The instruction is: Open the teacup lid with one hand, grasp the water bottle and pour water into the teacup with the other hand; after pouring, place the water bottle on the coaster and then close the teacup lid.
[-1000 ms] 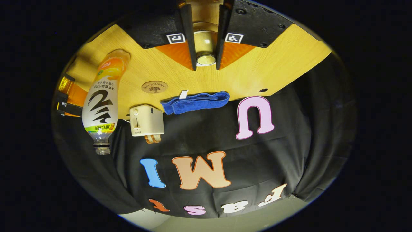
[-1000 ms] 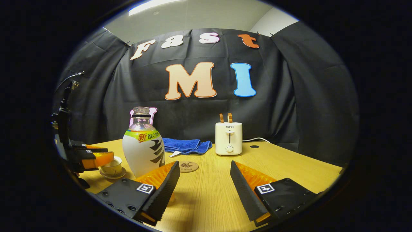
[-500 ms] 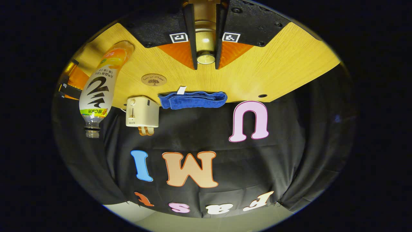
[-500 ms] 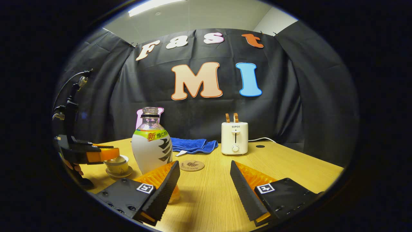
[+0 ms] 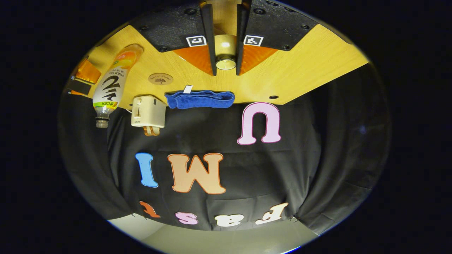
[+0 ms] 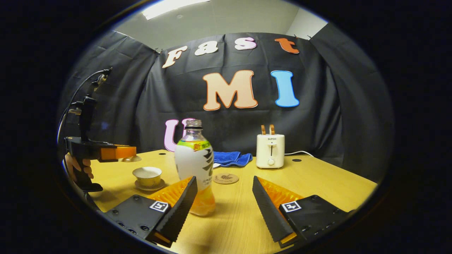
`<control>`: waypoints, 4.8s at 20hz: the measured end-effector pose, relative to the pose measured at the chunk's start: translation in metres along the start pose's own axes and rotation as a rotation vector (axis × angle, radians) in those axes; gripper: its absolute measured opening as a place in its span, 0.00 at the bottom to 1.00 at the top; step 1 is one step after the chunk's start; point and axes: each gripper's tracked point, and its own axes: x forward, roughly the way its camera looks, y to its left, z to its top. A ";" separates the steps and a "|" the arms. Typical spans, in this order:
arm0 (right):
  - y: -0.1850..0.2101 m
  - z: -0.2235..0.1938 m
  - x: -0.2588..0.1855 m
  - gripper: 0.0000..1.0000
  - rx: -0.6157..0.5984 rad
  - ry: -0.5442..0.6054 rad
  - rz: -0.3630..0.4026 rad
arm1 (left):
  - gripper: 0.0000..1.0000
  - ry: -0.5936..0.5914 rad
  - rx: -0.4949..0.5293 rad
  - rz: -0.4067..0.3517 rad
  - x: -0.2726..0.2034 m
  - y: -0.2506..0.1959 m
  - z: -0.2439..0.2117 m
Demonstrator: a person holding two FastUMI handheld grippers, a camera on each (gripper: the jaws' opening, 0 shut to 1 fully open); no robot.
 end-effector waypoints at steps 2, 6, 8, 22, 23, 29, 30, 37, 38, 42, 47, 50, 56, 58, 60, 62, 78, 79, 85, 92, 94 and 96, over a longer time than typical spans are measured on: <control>0.012 -0.003 0.001 0.97 0.002 0.015 0.023 | 0.22 -0.012 0.000 0.009 -0.004 0.006 0.005; 0.035 -0.008 0.013 0.99 -0.017 0.045 0.057 | 0.23 -0.031 -0.007 0.018 -0.013 0.018 0.011; 0.042 -0.015 0.023 0.99 -0.017 0.075 0.063 | 0.23 -0.038 -0.009 0.025 -0.015 0.025 0.012; 0.054 -0.004 0.062 0.69 -0.227 0.083 0.038 | 0.23 -0.044 -0.070 0.060 -0.016 0.053 0.012; 0.053 0.002 0.066 0.72 -0.281 0.071 0.027 | 0.23 -0.038 -0.070 0.063 -0.015 0.055 0.010; 0.064 -0.012 0.088 0.72 -0.619 0.086 0.028 | 0.23 -0.044 -0.087 0.078 -0.015 0.066 0.013; 0.066 -0.012 0.090 0.70 -0.668 0.079 0.023 | 0.23 -0.045 -0.085 0.084 -0.016 0.068 0.015; 0.083 -0.027 0.098 0.71 -1.025 0.064 0.029 | 0.23 -0.074 -0.100 0.109 -0.021 0.086 0.026; 0.085 -0.027 0.098 0.71 -1.070 0.053 0.029 | 0.23 -0.074 -0.105 0.112 -0.021 0.088 0.026; 0.092 -0.030 0.099 0.70 -1.246 0.032 0.033 | 0.23 -0.074 -0.110 0.118 -0.023 0.092 0.030; 0.102 -0.034 0.100 0.70 -1.394 0.017 0.050 | 0.23 -0.089 -0.114 0.128 -0.026 0.096 0.034; 0.106 -0.032 0.101 0.68 -1.463 0.001 0.059 | 0.22 -0.090 -0.127 0.121 -0.027 0.094 0.036; 0.102 -0.027 0.105 0.67 -1.619 -0.015 0.042 | 0.23 -0.112 -0.131 0.135 -0.031 0.100 0.042; 0.104 -0.026 0.102 0.67 -1.652 -0.021 0.041 | 0.23 -0.111 -0.136 0.127 -0.031 0.097 0.042; 0.106 -0.025 0.100 0.67 -1.685 -0.025 0.047 | 0.23 -0.110 -0.143 0.123 -0.031 0.097 0.042; 0.108 -0.022 0.100 0.67 -1.717 -0.034 0.056 | 0.23 -0.111 -0.143 0.127 -0.032 0.099 0.043; 0.132 -0.001 0.106 0.66 -2.008 -0.091 0.099 | 0.24 -0.117 -0.171 0.116 -0.037 0.100 0.048; 0.132 0.000 0.106 0.67 -2.023 -0.098 0.098 | 0.24 -0.115 -0.172 0.116 -0.036 0.099 0.047; 0.137 0.003 0.106 0.64 -2.094 -0.133 0.108 | 0.24 -0.119 -0.167 0.122 -0.037 0.101 0.049; 0.134 -0.001 0.109 0.67 -2.051 -0.074 0.128 | 0.24 -0.116 -0.165 0.113 -0.038 0.097 0.048; 0.130 -0.003 0.109 0.66 -2.010 -0.056 0.120 | 0.24 -0.118 -0.165 0.109 -0.037 0.095 0.049; 0.128 -0.008 0.107 0.66 -1.939 -0.027 0.123 | 0.24 -0.117 -0.166 0.106 -0.037 0.094 0.049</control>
